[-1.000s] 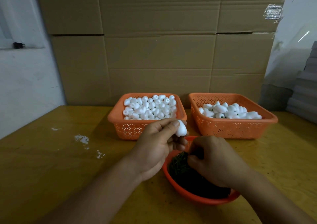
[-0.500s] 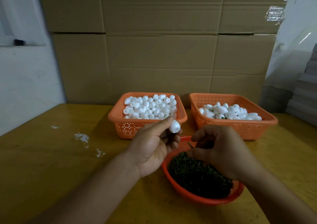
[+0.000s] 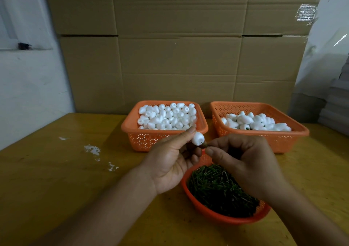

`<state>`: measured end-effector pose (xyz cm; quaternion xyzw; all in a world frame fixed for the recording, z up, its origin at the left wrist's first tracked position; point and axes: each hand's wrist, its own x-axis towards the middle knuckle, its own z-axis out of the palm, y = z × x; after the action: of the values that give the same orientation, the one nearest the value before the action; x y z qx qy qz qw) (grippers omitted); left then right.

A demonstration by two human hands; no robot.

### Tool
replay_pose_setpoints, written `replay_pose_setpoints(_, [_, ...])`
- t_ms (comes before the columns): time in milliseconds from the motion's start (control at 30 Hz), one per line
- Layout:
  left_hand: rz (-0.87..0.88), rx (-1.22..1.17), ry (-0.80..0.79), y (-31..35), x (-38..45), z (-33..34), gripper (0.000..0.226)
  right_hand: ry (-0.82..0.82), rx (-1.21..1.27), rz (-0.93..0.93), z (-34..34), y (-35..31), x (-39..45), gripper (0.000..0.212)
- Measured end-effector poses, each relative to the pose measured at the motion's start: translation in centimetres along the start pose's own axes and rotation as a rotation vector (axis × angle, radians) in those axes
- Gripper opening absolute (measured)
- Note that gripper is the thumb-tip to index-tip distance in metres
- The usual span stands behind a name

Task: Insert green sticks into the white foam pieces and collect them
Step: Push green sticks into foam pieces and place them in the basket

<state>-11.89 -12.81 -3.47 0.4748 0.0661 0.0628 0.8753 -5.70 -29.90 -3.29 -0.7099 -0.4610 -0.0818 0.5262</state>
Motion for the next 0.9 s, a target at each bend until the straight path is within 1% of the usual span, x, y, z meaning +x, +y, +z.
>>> replay_pose_setpoints(167, [-0.006,-0.006,-0.004,-0.04,-0.12,0.17,0.031,0.021,-0.066,0.017,0.12,0.01,0.02,0.011])
replay_pose_setpoints(300, [0.0,-0.002,-0.002,-0.02,-0.08,0.11,0.029,0.026,-0.103,0.037,0.13,0.46,-0.01,0.006])
replay_pose_setpoints(433, [0.014,0.018,0.002,-0.19,-0.09,-0.01,0.023,0.044,-0.158,0.021,0.3,0.39,-0.11,0.01])
replay_pose_setpoints(533, [0.037,0.049,0.005,-0.28,-0.13,0.06,0.022,0.06,-0.168,-0.008,0.45,0.1,-0.16,0.014])
replay_pose_setpoints(667, [0.08,0.094,0.013,-0.41,-0.14,0.32,0.024,0.074,-0.161,-0.036,0.59,-0.22,-0.13,0.01])
replay_pose_setpoints(767, [0.123,0.123,0.009,-0.54,-0.19,0.38,0.024,0.085,-0.15,-0.019,0.65,-0.16,-0.14,0.008])
replay_pose_setpoints(900, [0.168,0.161,0.005,-0.69,-0.23,0.45,0.024,0.122,-0.142,0.003,0.66,-0.16,-0.22,0.02])
